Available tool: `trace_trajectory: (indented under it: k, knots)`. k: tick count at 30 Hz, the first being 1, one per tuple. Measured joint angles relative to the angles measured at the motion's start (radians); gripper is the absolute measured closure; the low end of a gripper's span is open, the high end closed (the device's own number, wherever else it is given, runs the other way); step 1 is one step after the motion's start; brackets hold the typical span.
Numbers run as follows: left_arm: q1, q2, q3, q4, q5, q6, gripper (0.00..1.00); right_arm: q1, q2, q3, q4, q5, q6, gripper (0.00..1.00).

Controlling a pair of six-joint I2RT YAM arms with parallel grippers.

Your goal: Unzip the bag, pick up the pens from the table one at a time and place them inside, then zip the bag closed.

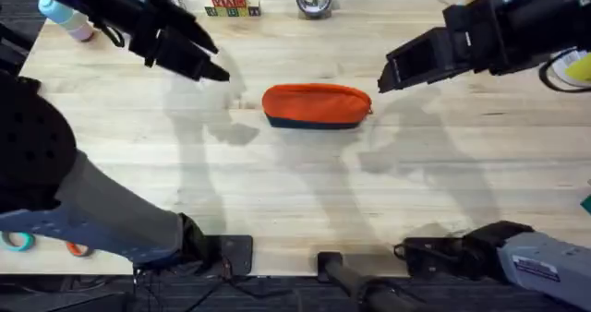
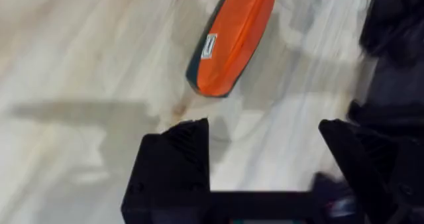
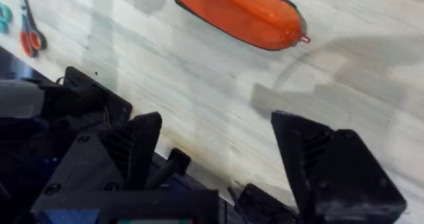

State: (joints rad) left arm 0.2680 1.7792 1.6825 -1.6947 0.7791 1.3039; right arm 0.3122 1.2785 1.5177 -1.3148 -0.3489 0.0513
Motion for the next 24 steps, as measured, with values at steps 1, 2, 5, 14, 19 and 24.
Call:
trace_trajectory:
  k: [1,2,5,14,19,24]
  knots:
    - [0.0,-0.003,0.0,0.0,-0.008,-0.071,0.003,0.0,0.0,0.0,0.0,0.0,0.0,0.005]
    - [0.0,-0.004,0.0,0.0,-0.019,-0.146,0.003,0.0,0.0,0.0,0.0,0.0,0.0,0.004]
    - [-0.003,-0.004,0.0,0.0,-0.072,-0.373,0.003,0.0,0.0,0.0,0.0,0.0,0.0,0.004]
    - [-0.106,-0.004,0.0,0.0,-0.194,-0.691,0.003,0.0,0.0,0.0,0.0,0.0,0.0,0.004]
    - [-0.187,-0.006,0.0,0.0,-0.2,-0.739,0.003,0.0,0.0,0.0,0.0,0.0,0.0,0.004]
    - [-0.207,-0.029,0.0,0.0,-0.199,-0.759,0.003,0.0,0.0,0.0,0.0,0.0,0.0,0.004]
